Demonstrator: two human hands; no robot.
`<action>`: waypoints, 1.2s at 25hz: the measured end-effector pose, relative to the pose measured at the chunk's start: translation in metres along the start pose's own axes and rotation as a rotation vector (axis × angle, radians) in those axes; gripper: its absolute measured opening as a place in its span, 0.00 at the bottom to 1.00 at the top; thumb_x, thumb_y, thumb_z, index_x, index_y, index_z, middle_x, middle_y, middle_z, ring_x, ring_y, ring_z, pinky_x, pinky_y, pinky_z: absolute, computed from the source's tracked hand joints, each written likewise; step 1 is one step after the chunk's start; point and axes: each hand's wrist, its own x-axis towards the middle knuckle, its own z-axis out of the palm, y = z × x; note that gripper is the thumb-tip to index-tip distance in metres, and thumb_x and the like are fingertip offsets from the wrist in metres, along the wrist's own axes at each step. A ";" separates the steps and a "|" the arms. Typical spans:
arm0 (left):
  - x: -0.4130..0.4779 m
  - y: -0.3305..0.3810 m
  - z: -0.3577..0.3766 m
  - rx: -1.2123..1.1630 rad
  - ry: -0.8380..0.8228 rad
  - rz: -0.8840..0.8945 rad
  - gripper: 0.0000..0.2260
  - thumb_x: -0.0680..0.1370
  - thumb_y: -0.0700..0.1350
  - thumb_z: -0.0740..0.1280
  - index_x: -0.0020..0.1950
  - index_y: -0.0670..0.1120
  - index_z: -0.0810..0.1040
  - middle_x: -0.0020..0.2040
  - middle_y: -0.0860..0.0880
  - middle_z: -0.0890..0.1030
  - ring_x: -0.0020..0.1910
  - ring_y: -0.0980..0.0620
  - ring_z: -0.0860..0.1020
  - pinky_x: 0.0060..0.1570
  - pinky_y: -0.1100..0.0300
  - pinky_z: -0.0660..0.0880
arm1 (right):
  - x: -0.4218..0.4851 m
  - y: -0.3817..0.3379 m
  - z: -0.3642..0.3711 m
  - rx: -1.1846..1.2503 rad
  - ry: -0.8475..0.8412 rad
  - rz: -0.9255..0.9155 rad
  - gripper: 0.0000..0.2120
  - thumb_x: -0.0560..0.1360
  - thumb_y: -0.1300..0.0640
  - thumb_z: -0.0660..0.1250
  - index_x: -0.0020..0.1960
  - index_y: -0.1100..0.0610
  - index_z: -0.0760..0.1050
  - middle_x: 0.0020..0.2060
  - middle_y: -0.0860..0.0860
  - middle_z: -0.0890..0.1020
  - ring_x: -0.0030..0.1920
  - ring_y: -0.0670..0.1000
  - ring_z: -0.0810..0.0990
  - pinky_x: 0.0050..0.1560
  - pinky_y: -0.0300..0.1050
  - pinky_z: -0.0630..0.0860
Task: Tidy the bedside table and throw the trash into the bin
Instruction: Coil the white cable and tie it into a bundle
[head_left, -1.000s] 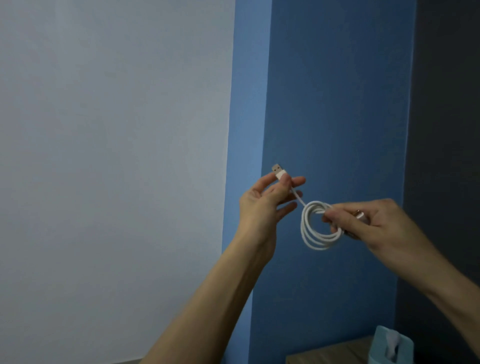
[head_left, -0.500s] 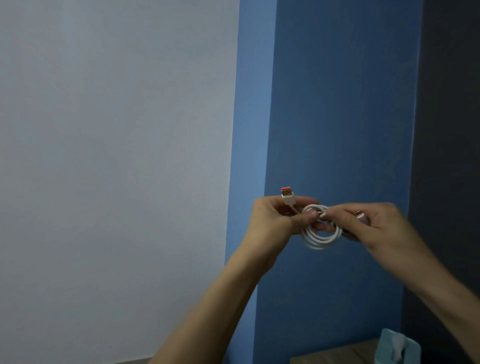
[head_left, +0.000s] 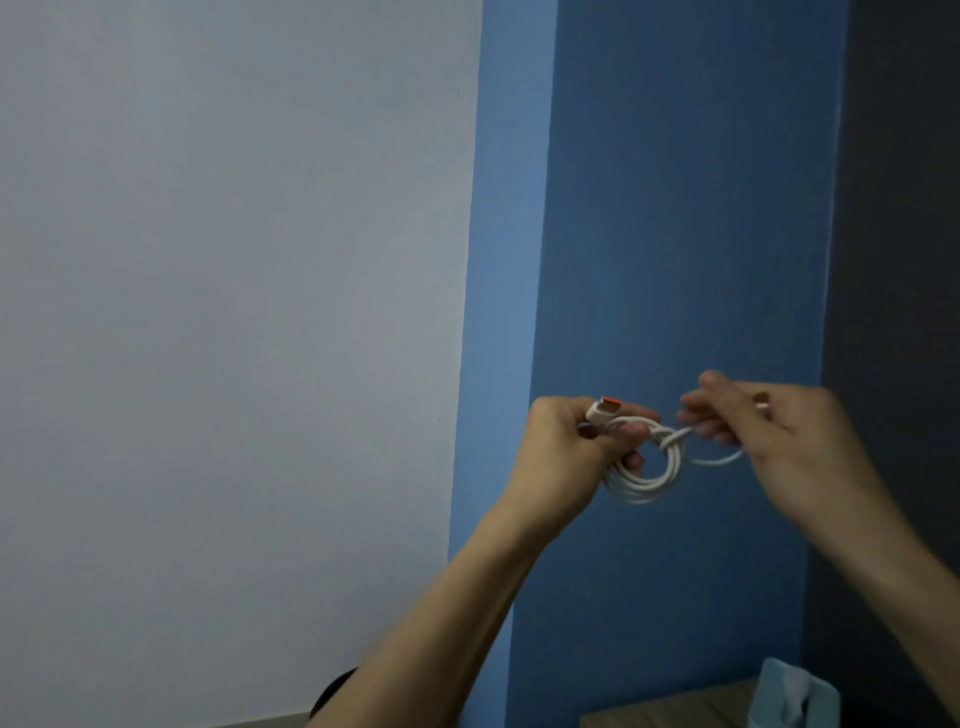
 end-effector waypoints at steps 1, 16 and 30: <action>0.000 -0.001 0.000 -0.006 0.020 -0.005 0.07 0.76 0.33 0.66 0.51 0.33 0.82 0.24 0.54 0.77 0.24 0.60 0.75 0.33 0.70 0.73 | 0.001 -0.001 -0.004 -0.106 0.052 -0.020 0.19 0.76 0.46 0.59 0.38 0.57 0.80 0.27 0.46 0.81 0.32 0.45 0.78 0.34 0.37 0.71; 0.007 -0.007 0.000 -0.012 0.111 -0.056 0.06 0.76 0.34 0.67 0.49 0.35 0.82 0.24 0.53 0.77 0.24 0.60 0.75 0.32 0.70 0.74 | 0.002 -0.004 -0.018 0.212 -0.429 -0.132 0.26 0.57 0.28 0.68 0.38 0.49 0.83 0.36 0.46 0.79 0.36 0.42 0.77 0.40 0.33 0.75; 0.001 -0.001 0.017 0.283 0.209 0.105 0.06 0.75 0.39 0.69 0.49 0.42 0.85 0.38 0.49 0.78 0.40 0.49 0.80 0.46 0.55 0.78 | 0.004 -0.017 0.000 -0.521 -0.172 -0.013 0.15 0.61 0.56 0.74 0.20 0.55 0.72 0.31 0.59 0.80 0.32 0.58 0.78 0.27 0.43 0.67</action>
